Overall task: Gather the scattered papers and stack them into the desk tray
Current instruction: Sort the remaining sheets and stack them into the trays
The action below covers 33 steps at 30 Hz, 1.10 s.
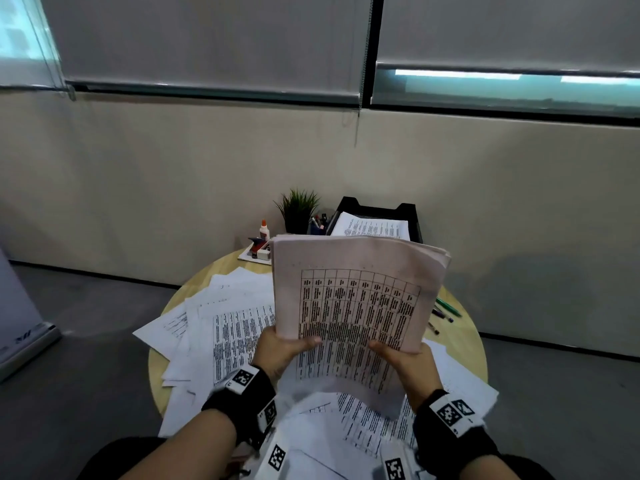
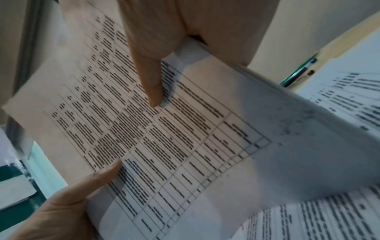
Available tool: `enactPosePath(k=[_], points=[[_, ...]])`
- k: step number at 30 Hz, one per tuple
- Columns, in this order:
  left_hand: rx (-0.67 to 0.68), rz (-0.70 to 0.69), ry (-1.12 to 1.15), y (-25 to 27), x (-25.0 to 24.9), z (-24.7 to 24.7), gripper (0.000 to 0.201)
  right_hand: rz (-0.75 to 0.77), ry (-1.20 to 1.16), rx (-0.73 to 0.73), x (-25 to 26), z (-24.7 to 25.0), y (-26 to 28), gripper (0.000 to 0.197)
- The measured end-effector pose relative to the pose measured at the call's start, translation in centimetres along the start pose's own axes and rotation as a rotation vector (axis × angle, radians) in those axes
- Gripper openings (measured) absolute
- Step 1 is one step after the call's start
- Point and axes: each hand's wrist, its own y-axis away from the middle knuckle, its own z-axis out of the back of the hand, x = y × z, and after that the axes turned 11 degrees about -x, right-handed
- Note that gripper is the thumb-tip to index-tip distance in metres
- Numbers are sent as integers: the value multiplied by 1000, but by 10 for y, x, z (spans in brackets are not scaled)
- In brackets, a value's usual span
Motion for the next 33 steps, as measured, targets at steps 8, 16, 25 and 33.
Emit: enactPosePath(k=[8, 16, 25, 33], points=[[60, 88, -8, -11, 7, 1, 71, -25, -16, 37, -6, 5, -5, 28], [84, 87, -6, -12, 16, 0, 60, -75, 7, -9, -18, 7, -6, 22], [91, 102, -141, -3, 23, 4, 24, -171, 97, -81, -41, 7, -1, 12], [184, 53, -211, -16, 32, 10, 23, -271, 59, -100, -43, 7, 1, 7]])
